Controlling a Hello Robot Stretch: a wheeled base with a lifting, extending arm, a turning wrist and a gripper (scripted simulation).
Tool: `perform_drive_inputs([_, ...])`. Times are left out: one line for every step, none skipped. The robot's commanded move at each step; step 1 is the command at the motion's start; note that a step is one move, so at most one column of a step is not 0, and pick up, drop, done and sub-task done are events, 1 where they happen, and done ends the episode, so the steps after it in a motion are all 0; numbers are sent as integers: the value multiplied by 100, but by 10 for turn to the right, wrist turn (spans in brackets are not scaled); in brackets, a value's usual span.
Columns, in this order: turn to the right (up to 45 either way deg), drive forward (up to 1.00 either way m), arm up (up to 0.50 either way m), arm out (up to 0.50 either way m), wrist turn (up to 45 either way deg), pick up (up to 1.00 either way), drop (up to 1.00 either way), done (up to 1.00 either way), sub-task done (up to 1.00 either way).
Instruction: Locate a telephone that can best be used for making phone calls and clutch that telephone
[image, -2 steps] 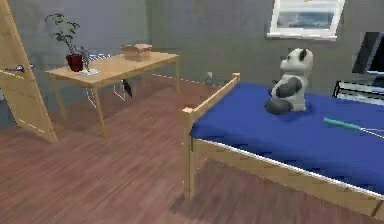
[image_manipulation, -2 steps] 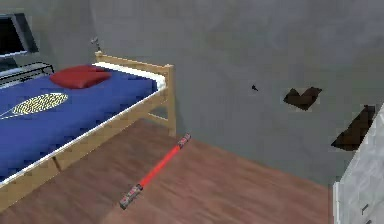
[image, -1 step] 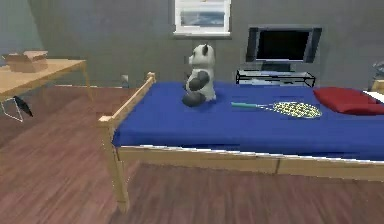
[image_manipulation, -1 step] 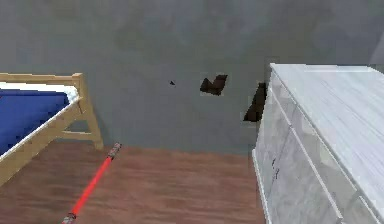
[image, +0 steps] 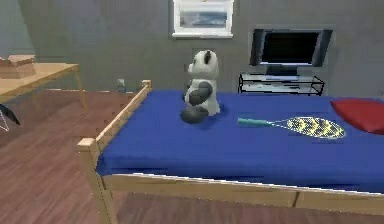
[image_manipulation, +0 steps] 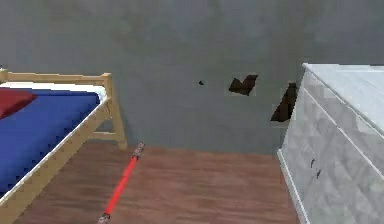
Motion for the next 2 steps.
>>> perform_drive_inputs([450, 0, 0, 0, 0, 0, 0, 0, 0])
perform_drive_inputs([210, 0, 0, 0, 0, 0, 0, 0, 0])
